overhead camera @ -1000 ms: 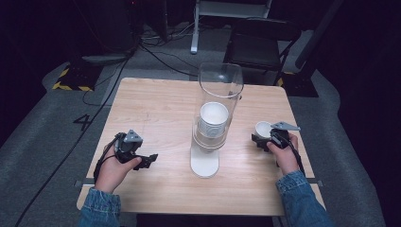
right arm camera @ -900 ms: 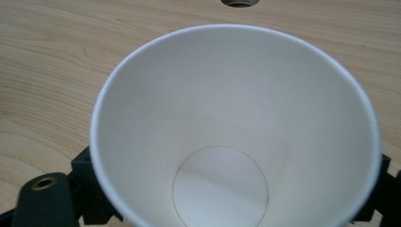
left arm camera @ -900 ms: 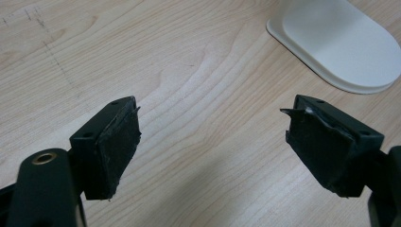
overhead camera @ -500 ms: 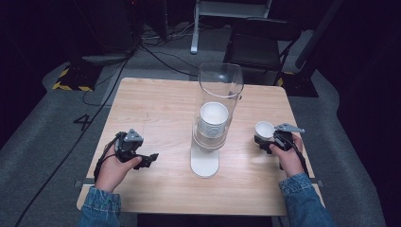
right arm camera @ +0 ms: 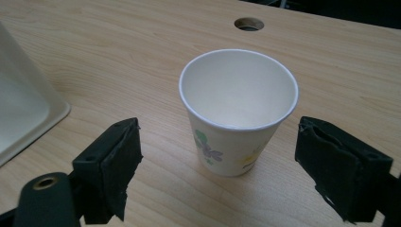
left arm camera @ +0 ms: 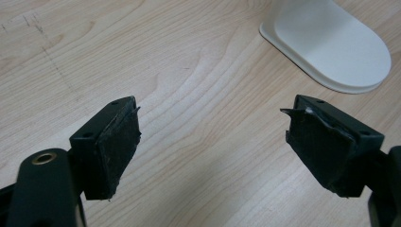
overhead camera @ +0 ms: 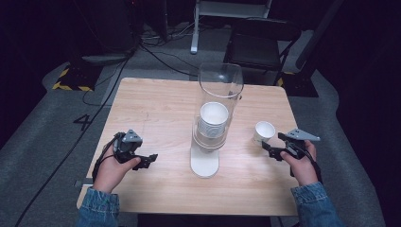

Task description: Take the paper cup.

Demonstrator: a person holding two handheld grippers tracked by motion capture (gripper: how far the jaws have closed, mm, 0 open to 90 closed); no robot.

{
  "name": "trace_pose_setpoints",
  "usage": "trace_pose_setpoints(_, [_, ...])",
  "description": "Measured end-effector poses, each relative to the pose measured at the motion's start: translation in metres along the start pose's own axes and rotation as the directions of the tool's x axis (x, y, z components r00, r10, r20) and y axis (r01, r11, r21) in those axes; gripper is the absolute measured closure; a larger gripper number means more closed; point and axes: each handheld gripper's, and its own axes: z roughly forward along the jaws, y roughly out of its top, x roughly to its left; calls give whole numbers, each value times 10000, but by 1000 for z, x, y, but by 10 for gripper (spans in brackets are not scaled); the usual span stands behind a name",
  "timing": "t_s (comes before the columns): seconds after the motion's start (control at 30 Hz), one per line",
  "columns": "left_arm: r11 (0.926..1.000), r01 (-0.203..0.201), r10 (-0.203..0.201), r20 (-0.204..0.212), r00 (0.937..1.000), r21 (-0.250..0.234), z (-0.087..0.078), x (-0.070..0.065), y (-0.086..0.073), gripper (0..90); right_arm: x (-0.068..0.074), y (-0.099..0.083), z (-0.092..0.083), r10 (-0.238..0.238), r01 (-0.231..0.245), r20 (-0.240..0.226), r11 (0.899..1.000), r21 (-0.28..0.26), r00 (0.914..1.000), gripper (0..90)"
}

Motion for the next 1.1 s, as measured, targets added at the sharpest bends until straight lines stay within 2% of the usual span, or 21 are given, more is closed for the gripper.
trace_pose_setpoints(0.03, [10000,10,-10,-3,10000,21,-3,-1,-2,180,1,0,-9,55,-57,-122,9999,-148,9999,161])
trace_pose_setpoints(0.1, [10000,-6,6,15,10000,22,-4,-1,-3,180,2,0,-12,14,-18,-186,9998,-200,9998,162])
trace_pose_setpoints(0.13, [10000,7,-7,33,10000,13,-6,-2,-4,181,5,-1,-21,83,-91,-305,9996,-276,9995,167])
trace_pose_setpoints(0.23, [10000,-37,37,34,10000,6,-8,-4,-5,181,8,-2,-28,318,-332,-396,9988,-356,9987,169])
trace_pose_setpoints(0.27, [10000,-78,79,121,9999,-45,-10,-6,-6,181,11,-3,-35,509,-534,-586,9977,-417,9970,187])
trace_pose_setpoints(0.37, [9999,-64,66,202,9998,-103,-13,-9,-8,181,14,-3,-42,507,-548,-749,9971,-536,9959,217])
trace_pose_setpoints(0.4, [9999,-134,136,158,9998,-98,-16,-12,-11,181,18,-3,-49,326,-381,-862,9973,-630,9957,221])
trace_pose_setpoints(0.47, [9999,-108,109,177,9998,-82,-18,-14,-14,180,19,-4,-51,209,-271,-899,9973,-680,9957,225])
trace_pose_setpoints(0.53, [9996,-234,236,100,9997,-153,-22,-17,-21,180,24,-8,-57,-196,110,-1010,9963,-848,9947,234])
trace_pose_setpoints(0.57, [9996,-234,236,100,9997,-153,-22,-17,-21,180,24,-8,-57,-196,110,-1010,9963,-848,9947,234])
trace_pose_setpoints(0.63, [9996,-147,148,63,9999,-227,-27,-20,-33,180,27,-15,-60,-480,390,-972,9950,-921,9941,242])
trace_pose_setpoints(0.7, [9994,-55,58,86,9999,-349,-27,-21,-37,182,27,-16,-60,-504,416,-980,9951,-902,9939,243])
trace_pose_setpoints(0.77, [9992,-38,41,71,10000,-410,-29,-22,-47,188,28,-26,-60,-493,429,-933,9966,-697,9944,252])
trace_pose_setpoints(0.9, [9962,109,-132,-267,9996,-869,-29,-24,-62,196,28,-39,-57,-547,549,-998,9985,-13,9935,253])
trace_pose_setpoints(1.1, [9940,58,-123,-594,9982,-1096,-24,-28,-70,196,30,-58,-48,-359,416,-955,9975,579,9948,253])
